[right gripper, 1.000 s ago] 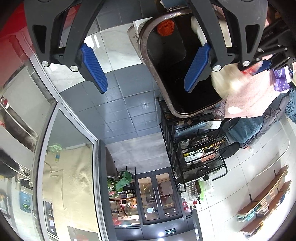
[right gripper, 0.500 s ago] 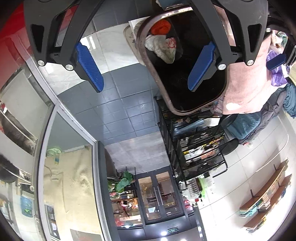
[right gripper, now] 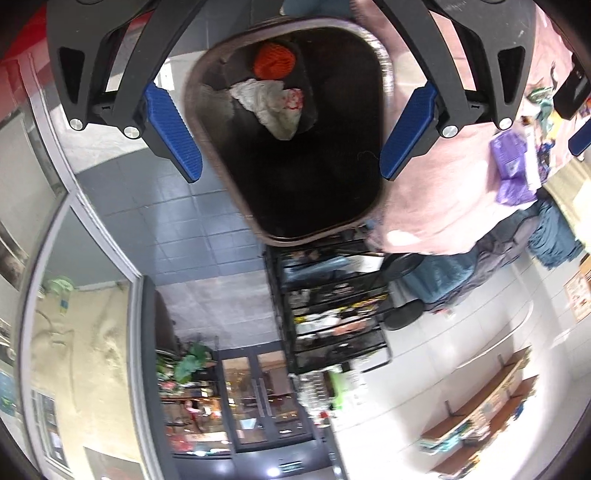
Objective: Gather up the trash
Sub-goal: 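Lower the white bag into the bin and open the left tool, then grasp white tissue wrapper with left tool while right tool grasps teal cloth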
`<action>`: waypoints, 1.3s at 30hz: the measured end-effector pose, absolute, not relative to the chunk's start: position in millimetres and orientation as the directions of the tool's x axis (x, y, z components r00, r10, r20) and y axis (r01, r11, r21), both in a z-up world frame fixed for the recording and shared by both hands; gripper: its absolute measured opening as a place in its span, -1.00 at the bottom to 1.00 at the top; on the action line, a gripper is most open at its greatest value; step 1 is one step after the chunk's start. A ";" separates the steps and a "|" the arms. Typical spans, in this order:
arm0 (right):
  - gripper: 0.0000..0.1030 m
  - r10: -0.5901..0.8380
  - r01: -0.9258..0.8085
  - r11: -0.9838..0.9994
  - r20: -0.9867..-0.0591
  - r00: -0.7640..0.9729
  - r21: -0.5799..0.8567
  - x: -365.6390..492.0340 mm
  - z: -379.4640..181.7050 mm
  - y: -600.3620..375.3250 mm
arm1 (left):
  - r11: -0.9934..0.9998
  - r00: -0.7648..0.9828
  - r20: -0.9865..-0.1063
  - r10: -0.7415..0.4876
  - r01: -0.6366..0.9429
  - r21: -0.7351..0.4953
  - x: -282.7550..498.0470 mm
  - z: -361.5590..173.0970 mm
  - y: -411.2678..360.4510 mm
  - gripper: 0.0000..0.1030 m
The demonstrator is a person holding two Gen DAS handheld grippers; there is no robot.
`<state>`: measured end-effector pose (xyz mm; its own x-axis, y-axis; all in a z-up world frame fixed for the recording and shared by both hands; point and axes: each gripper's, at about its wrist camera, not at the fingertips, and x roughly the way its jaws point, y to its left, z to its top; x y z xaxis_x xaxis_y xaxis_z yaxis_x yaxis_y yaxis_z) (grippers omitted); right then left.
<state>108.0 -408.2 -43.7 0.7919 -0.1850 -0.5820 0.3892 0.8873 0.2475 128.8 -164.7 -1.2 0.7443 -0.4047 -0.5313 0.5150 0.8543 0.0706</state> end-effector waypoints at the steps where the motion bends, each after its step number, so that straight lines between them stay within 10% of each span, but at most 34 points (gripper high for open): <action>1: 0.86 -0.166 0.368 0.895 -0.577 0.800 0.251 109.6 -42.4 -400.8 | 0.865 0.757 -0.527 -0.387 0.495 0.076 127.1 -0.4 -156.6 0.90; 18: 0.86 0.232 -0.120 0.967 -0.586 0.777 0.224 152.8 -31.8 -240.2 | 0.994 0.804 -0.585 -0.105 0.093 -0.052 116.4 -29.1 27.0 0.90; 39: 0.52 0.478 -0.498 0.840 -0.730 0.489 0.216 213.4 -57.6 -73.4 | 0.983 0.737 -0.671 -0.083 -0.051 -0.178 153.8 -49.4 115.6 0.55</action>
<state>213.4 -73.4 -57.6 0.4888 0.4781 -0.7298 -0.4981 0.8397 0.2164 153.8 115.6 -49.4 0.7371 -0.0826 -0.6707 -0.0515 0.9828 -0.1775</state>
